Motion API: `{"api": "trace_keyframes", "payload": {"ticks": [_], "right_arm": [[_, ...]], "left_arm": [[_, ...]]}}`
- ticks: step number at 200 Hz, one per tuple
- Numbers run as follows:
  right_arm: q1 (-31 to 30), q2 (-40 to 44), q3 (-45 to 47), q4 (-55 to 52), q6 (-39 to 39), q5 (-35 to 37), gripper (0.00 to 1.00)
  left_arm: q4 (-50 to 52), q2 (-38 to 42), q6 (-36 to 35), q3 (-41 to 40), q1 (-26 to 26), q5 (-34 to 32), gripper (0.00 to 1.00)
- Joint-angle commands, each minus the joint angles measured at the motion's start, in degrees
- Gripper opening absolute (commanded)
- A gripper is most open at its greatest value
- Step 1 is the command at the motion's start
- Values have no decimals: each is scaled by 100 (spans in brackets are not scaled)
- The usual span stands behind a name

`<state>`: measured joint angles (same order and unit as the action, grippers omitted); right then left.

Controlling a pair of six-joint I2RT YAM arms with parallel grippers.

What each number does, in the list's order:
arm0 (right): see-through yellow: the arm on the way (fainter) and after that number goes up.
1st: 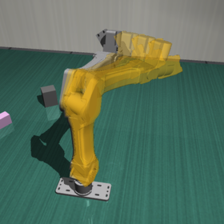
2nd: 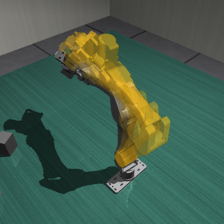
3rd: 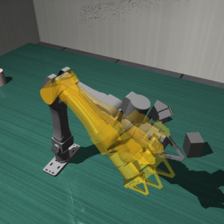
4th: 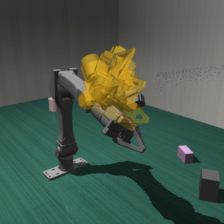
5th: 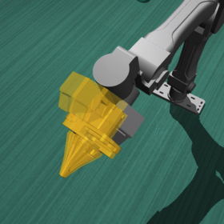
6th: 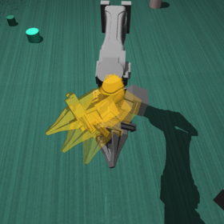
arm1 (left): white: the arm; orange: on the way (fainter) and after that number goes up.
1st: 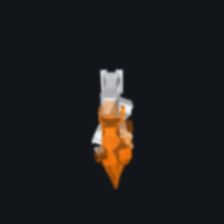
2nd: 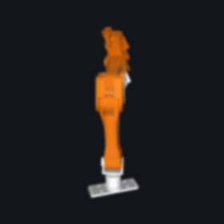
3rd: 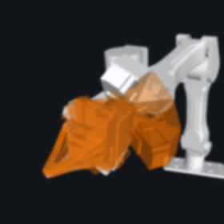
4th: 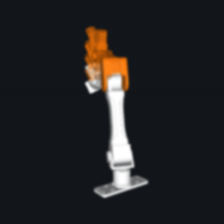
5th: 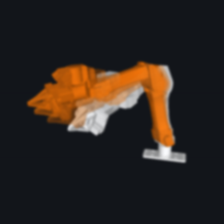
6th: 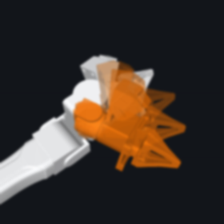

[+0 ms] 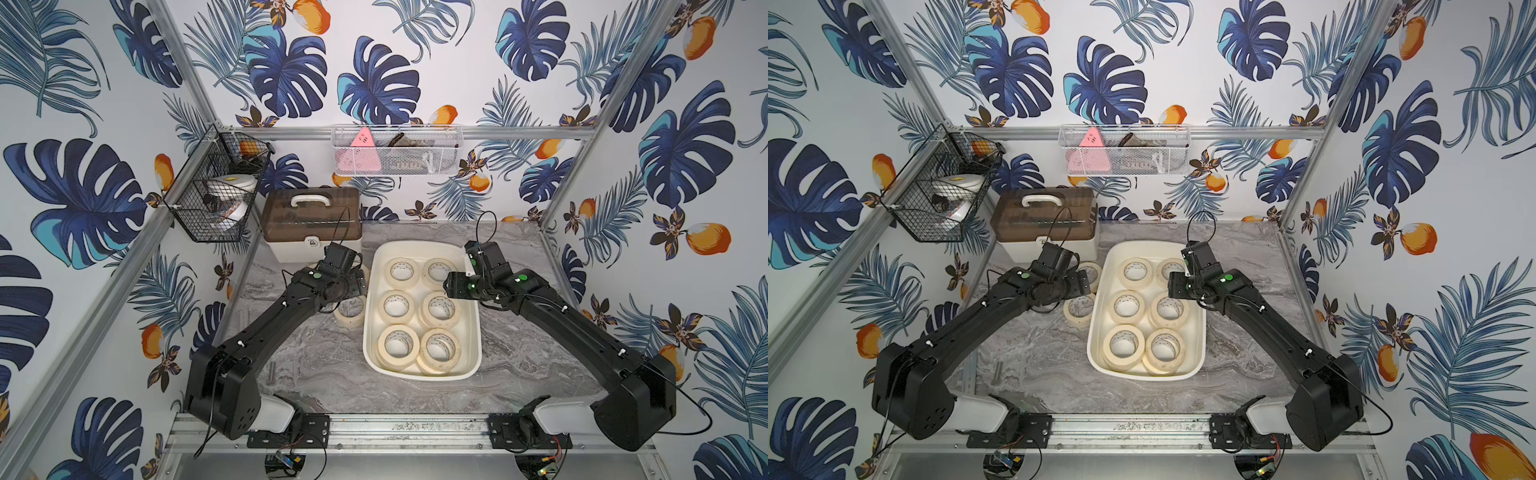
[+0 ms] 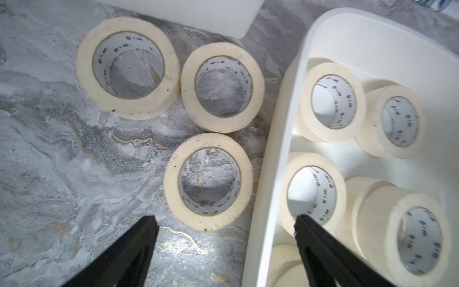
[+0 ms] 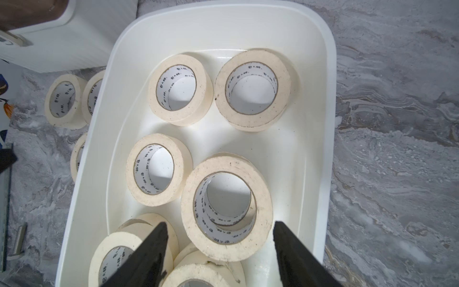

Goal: Take out the art tape in the storage box
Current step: Place the art tape at the center of the board, then pick up the art tape from the storage box.

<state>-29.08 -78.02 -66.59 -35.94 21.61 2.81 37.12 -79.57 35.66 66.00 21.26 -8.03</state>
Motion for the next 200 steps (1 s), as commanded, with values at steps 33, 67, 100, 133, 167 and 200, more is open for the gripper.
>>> {"api": "trace_keyframes", "payload": {"ticks": [33,67,100,133,167,200], "right_arm": [[8,132,429,-98,19,-147,69],[8,-10,573,-3,18,-79,69],[26,-180,785,233,14,-75,67],[66,-405,858,426,-42,-7,62],[130,-675,858,590,-61,-21,57],[183,-919,796,653,-41,64,56]], "left_arm": [[-215,777,-589,-165,7,336,99],[-225,899,-775,-171,10,487,99],[-338,970,-797,-280,8,771,99],[-279,936,-813,-250,5,881,99],[-240,1092,-718,-182,10,961,99],[-209,1226,-709,-133,10,1046,99]]}}
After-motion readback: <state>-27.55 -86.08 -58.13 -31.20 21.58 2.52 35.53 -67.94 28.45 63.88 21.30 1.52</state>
